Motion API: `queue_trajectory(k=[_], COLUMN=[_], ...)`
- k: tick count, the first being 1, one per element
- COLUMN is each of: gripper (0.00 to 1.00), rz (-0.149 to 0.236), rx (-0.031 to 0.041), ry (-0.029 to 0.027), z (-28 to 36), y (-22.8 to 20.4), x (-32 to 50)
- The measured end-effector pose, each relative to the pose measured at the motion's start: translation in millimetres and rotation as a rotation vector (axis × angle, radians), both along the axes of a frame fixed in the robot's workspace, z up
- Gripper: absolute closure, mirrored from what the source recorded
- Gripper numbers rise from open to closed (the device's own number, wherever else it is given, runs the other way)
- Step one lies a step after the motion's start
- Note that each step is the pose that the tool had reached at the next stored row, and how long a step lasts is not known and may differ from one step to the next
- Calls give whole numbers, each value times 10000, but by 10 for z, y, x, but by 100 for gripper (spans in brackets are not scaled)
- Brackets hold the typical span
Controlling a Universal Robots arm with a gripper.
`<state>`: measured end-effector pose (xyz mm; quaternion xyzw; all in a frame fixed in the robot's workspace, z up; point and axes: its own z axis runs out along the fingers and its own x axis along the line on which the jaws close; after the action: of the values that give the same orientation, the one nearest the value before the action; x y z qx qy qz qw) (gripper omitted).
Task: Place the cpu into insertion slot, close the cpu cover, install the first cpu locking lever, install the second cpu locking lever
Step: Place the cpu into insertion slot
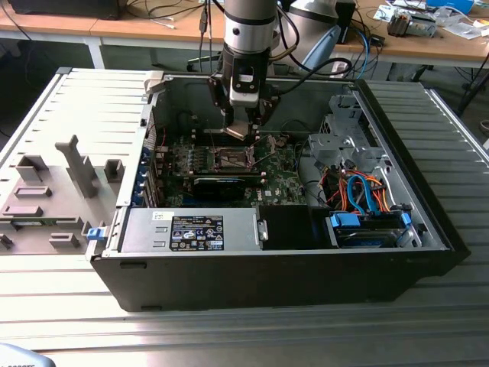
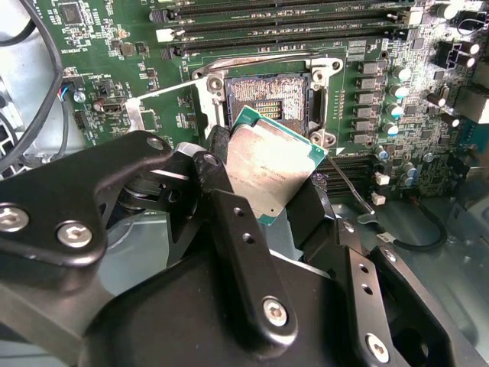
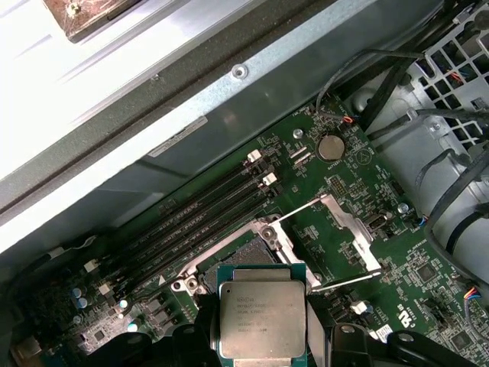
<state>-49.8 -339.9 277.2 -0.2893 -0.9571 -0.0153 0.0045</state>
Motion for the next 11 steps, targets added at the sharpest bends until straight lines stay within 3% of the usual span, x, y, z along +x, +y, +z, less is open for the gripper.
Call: queue_trajectory(k=[11], gripper=[45], rz=[-238], rx=[0], ry=[0], z=[-2], y=[0], x=[0])
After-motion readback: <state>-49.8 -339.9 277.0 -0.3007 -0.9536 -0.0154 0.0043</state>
